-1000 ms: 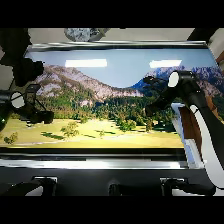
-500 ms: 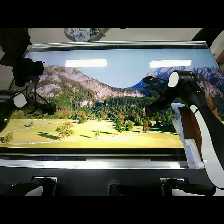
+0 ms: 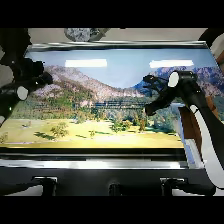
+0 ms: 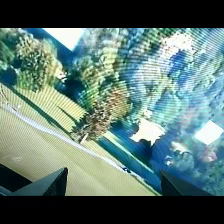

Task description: Fold the shirts.

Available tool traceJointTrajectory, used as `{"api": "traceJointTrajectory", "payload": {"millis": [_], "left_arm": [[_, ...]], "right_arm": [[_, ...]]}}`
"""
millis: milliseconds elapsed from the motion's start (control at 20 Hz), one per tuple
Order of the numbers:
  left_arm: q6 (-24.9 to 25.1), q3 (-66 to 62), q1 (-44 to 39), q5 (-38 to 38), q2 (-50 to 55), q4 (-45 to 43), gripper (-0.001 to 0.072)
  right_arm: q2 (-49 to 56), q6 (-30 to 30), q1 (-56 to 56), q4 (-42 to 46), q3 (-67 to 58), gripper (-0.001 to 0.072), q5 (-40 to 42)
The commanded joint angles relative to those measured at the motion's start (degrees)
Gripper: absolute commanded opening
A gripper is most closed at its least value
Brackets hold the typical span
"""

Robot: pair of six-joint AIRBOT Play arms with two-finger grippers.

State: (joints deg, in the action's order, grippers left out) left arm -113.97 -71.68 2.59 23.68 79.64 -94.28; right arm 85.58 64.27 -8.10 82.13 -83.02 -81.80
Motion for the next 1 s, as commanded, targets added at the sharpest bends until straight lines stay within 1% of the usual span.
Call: {"api": "traceJointTrajectory", "payload": {"millis": [0, 100, 200, 350, 450, 500, 600, 700, 750, 850, 900, 950], "left_arm": [[-18.8, -14.4, 8.6, -8.6, 13.3, 6.6, 0.0720], [-18.9, -25.7, 14.1, -8.0, 22.8, 20.3, 0.0720], [-19.0, -33.8, 18.1, -8.1, 30.3, 27.9, 0.0720], [-19.0, -37.4, 22.4, -8.0, 37.5, 35.2, 0.0720], [-18.9, -37.4, 25.3, -4.5, 41.4, 43.2, 0.0720], [-18.0, -37.4, 26.0, -3.5, 43.1, 47.0, 0.0720], [-9.3, -37.4, 26.6, -5.4, 46.0, 57.6, 0.0720], [-1.7, -37.6, 26.5, -8.1, 48.2, 68.3, 0.0720], [2.8, -38.6, 26.3, -8.3, 49.5, 72.8, 0.0720], [10.7, -42.0, 25.7, -8.1, 51.8, 79.7, 0.0720], [13.4, -44.0, 25.2, -8.2, 52.9, 81.8, 0.0720], [15.1, -45.8, 24.7, -8.5, 53.7, 82.8, 0.0720]], "right_arm": [[0.0, 0.2, 0.0, -0.1, 0.0, 0.0692, 1.4], [0.0, 2.3, 0.0, -0.2, 0.0, 0.0692, 2.4], [0.0, 2.6, 0.0, -0.2, 0.0, 0.0692, 2.9], [0.0, 2.7, 0.0, -0.5, 0.0, 0.0692, 2.9], [0.0, 3.4, 0.0, -1.3, 0.0, 0.0692, 3.3], [0.0, 4.2, 0.0, -1.4, 0.0, 0.0692, 3.9], [0.0, 4.6, 0.0, -2.1, 0.0, 0.0692, 5.3], [0.0, 4.6, 0.0, -2.6, 0.0, 0.0692, 5.3], [0.0, 4.6, 0.0, -2.6, 0.0, 0.0692, 5.2], [0.0, 4.6, 0.0, -2.6, 0.0, 0.0692, 5.3], [0.0, 4.5, 0.0, -2.6, 0.0, 0.0692, 5.2], [0.0, 4.5, 0.0, -2.6, 0.0, 0.0692, 5.2]]}}
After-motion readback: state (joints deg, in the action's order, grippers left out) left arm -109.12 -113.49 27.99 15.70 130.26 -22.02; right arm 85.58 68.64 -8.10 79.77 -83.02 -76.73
